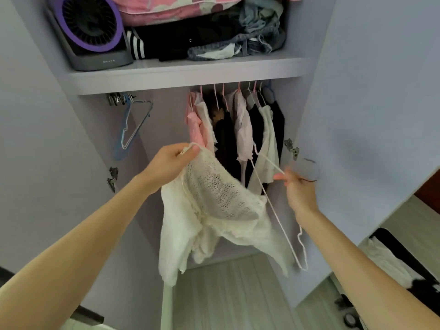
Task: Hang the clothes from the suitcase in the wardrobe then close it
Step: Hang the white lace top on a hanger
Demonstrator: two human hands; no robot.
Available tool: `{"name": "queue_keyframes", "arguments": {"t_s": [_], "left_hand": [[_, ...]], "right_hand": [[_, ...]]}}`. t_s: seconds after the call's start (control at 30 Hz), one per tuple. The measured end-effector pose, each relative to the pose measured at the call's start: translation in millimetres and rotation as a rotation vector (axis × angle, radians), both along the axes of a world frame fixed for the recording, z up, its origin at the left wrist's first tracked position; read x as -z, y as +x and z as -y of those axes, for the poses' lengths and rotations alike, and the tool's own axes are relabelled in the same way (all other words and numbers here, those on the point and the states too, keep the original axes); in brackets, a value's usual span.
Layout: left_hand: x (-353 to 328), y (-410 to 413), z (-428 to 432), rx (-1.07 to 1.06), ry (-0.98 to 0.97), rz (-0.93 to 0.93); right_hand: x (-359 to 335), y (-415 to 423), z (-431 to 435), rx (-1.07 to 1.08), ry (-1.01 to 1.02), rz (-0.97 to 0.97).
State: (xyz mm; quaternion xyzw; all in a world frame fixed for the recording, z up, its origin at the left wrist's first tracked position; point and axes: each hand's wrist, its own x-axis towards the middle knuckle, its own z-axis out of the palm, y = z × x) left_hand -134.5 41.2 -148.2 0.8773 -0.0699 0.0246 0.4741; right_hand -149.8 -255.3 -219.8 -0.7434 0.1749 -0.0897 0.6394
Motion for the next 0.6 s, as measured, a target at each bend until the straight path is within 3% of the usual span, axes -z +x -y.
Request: {"name": "queue_keyframes", "arguments": {"t_s": [0.13, 0.3, 0.43, 0.6], "left_hand": [[-24, 3, 27, 0.103, 0.082, 0.039], [-38, 10, 39, 0.092, 0.096, 0.024], [-40, 10, 43, 0.042, 0.017, -0.001], [-45, 11, 41, 0.046, -0.067, -0.060]], "right_hand": [[-40, -7, -5, 0.099, 0.505, 0.086], [-75, -15, -14, 0.061, 0.861, 0.231], [-91, -22, -31, 0.018, 0.930, 0.320], [-97, -19, -59, -0.082, 0.797, 0.466]]}}
